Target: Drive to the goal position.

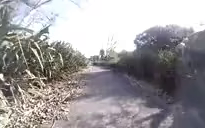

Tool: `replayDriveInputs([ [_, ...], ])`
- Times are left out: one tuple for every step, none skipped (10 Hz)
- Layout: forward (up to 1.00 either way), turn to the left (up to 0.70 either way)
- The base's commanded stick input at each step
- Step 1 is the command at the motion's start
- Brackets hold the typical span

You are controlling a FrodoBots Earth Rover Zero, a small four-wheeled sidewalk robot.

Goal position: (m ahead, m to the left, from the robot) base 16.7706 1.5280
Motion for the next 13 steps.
replayDriveInputs([
  [0.45,0.0],
  [0.45,0.0],
  [0.45,0.0],
  [0.45,0.0],
  [0.45,0.0],
  [0.45,0.0],
  [0.45,0.0],
  [0.45,0.0],
  [0.45,0.0],
  [0.45,0.0],
  [0.45,0.0],
  [0.45,0.0],
  [0.45,-0.14],
])
